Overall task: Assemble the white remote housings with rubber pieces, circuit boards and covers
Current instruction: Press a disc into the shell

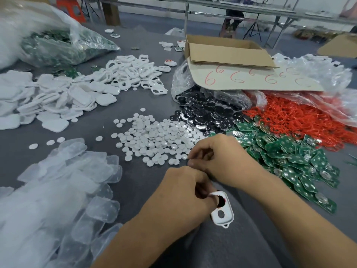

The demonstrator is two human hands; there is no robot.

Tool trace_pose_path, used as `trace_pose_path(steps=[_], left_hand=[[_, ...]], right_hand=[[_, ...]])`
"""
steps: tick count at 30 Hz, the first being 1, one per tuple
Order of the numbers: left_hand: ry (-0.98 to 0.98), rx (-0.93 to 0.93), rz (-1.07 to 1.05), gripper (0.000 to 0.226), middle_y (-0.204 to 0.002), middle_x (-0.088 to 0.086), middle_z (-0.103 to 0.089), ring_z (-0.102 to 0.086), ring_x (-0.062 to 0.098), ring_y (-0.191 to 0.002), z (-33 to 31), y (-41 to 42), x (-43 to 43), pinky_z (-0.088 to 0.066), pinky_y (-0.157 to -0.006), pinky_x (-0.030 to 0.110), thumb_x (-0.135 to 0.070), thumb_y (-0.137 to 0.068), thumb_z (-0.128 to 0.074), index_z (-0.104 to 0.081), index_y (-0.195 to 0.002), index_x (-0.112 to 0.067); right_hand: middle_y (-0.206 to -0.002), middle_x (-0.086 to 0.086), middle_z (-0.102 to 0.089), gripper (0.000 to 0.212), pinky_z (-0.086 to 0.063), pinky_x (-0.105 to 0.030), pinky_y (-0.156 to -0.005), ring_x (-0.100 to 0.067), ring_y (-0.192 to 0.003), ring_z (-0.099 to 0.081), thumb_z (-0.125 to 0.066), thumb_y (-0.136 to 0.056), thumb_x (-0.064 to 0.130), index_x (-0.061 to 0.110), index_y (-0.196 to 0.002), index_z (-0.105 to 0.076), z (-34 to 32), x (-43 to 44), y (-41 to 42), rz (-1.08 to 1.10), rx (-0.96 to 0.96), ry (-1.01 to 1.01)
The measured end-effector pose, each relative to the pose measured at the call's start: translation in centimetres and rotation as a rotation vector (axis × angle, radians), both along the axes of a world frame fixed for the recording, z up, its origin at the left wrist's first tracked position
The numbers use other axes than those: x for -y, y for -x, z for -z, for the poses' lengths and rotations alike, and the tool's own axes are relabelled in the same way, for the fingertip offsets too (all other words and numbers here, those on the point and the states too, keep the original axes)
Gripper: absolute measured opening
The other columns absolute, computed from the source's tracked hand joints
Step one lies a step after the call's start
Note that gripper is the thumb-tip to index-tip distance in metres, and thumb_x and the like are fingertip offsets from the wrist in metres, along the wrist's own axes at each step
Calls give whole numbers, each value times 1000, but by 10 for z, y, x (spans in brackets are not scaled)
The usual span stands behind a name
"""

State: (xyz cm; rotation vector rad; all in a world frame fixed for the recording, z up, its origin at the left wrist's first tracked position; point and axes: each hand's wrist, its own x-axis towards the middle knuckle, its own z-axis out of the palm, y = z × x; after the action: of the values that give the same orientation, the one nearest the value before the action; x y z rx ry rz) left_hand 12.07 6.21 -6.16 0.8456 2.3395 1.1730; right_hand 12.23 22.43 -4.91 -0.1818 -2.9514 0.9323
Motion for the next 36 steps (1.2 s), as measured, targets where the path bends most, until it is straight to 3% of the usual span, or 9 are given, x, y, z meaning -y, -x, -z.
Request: trace_pose_path(steps=[5, 8, 10, 14, 17, 23, 30, 36], left_hand=[[-31, 57, -6, 10, -66, -21, -68, -61, -7, -60, 2, 3, -1, -40, -55, 6, -33, -79, -80, -75, -74, -27], [-66, 44, -15, 6, -69, -19, -70, -61, -7, -60, 5, 3, -1, -40, -56, 5, -31, -80, -80, -78, -79, -26], [-93, 29, -26, 2, -70, -20, -71, -63, -7, -63, 7, 2, -2, -41, -58, 5, -28, -81, -79, -79, -80, -27], [-129, -32, -72, 3, -74, -21, -72, -66, -5, -69, 12, 1, -6, -45, -64, 6, -27, -82, -80, -80, -82, -29], [-142, -47, -98, 3, -75, -23, -71, -65, -5, -69, 15, 2, -7, -45, -64, 6, -28, -82, -80, -80, -83, -31], [-127, -68, -106, 3, -72, -26, -69, -64, -5, -65, 17, 3, -7, -43, -59, 4, -30, -82, -80, -79, -82, -33], [-147, -25, -95, 5, -73, -23, -71, -63, -6, -63, 18, 3, -7, -43, -58, 5, -28, -83, -81, -79, -82, -33], [-167, -46, -95, 4, -71, -23, -70, -64, -6, -66, 18, 2, -8, -43, -59, 4, -28, -81, -82, -79, -81, -31]], right_hand=[[-68, 10, -69, 17, -52, -22, -66, -2, -62, -64, -80, -82, 14, 27, -74, -72, 2, -12, -18, 88, -47, 74], [-74, 2, -71, 16, -58, -45, -77, -18, -70, -69, -78, -84, 13, 27, -77, -74, 2, -29, -57, 179, -51, 205], [-75, 3, -72, 15, -57, -49, -78, -16, -70, -70, -77, -85, 16, 29, -79, -73, 3, -35, -85, 166, -7, 199], [-78, 6, -70, 14, -55, -43, -76, -12, -72, -66, -73, -88, 16, 27, -83, -67, 6, -32, -107, 150, -24, 182], [-73, 14, -67, 16, -48, -20, -65, -7, -70, -63, -70, -87, 17, 28, -79, -62, 7, -27, -107, 154, -128, 7], [-64, 26, -63, 14, -42, -5, -64, 4, -73, -62, -84, -77, 18, 30, -78, -76, 4, -21, -110, 80, -91, -124], [-71, 13, -57, 30, -39, -8, -68, -1, -80, -54, -76, -78, 5, 29, -72, -59, 6, -27, -111, 90, -88, -232], [-73, 9, -68, 23, -48, -24, -65, -11, -70, -64, -75, -84, 7, 27, -78, -64, 6, -17, -109, 156, -152, 73]])
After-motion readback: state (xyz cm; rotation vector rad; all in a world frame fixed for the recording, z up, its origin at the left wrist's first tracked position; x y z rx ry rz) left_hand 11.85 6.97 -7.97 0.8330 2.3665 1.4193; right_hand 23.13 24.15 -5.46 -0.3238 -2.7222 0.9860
